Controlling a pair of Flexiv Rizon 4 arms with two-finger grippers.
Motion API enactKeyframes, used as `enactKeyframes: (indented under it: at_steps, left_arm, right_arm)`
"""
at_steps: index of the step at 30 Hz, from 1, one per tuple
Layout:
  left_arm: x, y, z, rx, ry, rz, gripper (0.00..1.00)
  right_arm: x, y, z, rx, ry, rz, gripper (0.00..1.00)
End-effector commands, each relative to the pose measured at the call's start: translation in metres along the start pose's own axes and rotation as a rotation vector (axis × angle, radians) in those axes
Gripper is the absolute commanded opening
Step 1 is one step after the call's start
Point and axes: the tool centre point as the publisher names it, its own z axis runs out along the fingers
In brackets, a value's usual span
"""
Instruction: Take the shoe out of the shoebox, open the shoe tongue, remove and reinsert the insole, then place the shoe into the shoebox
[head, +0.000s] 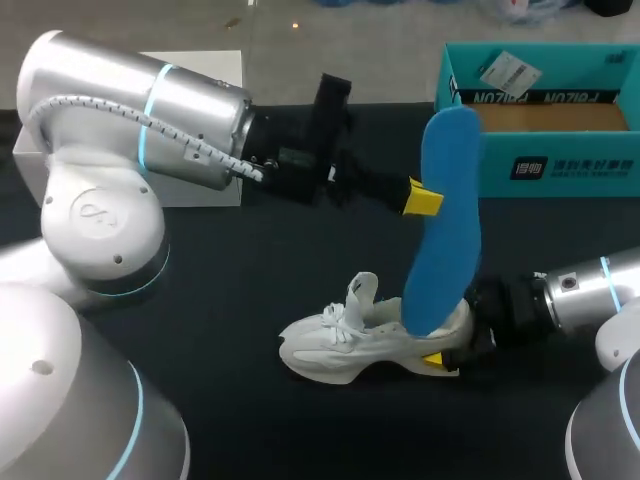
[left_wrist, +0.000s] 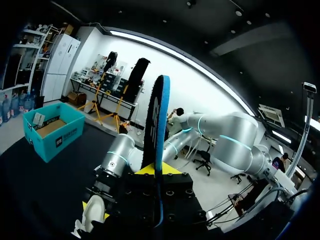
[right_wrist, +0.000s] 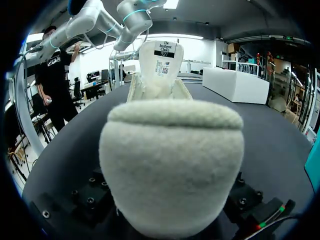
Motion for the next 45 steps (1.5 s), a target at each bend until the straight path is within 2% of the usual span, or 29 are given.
enactKeyframes:
  at_steps: [1, 6, 10, 15, 18, 21, 27, 35, 45]
  left_arm:
    - [-0.008, 0.000, -0.017, -0.002, 0.105, -0.008, 0.00]
    - [-0.006, -0.007, -0.011, -0.076, 0.187, -0.067, 0.00]
    - [0.002, -0.017, -0.009, -0.064, 0.239, -0.072, 0.00]
    - [0.025, -0.024, -0.006, -0.047, 0.321, -0.059, 0.00]
    - [0.036, -0.025, -0.005, -0.069, 0.339, -0.062, 0.00]
    - [0.052, -0.025, -0.005, -0.092, 0.318, -0.060, 0.00]
    - [0.076, -0.023, -0.014, -0.084, 0.276, -0.038, 0.00]
    - [0.103, -0.018, -0.030, -0.083, 0.310, -0.040, 0.00]
    - [0.106, -0.012, -0.040, -0.067, 0.262, -0.043, 0.00]
  right_arm:
    - [-0.001, -0.006, 0.007, 0.003, -0.001, 0.001, 0.00]
    - [-0.001, -0.006, 0.007, 0.003, -0.001, 0.001, 0.00]
    - [-0.001, -0.006, 0.007, 0.003, -0.001, 0.001, 0.00]
    - [-0.001, -0.006, 0.007, 0.003, -0.001, 0.001, 0.00]
    - [-0.001, -0.006, 0.007, 0.003, -0.001, 0.001, 0.00]
    - [-0.001, -0.006, 0.007, 0.003, -0.001, 0.001, 0.00]
    - [-0.001, -0.006, 0.007, 0.003, -0.001, 0.001, 0.00]
    - [-0.001, -0.006, 0.007, 0.003, -0.001, 0.001, 0.00]
    - [-0.001, -0.006, 0.007, 0.003, -0.001, 0.001, 0.00]
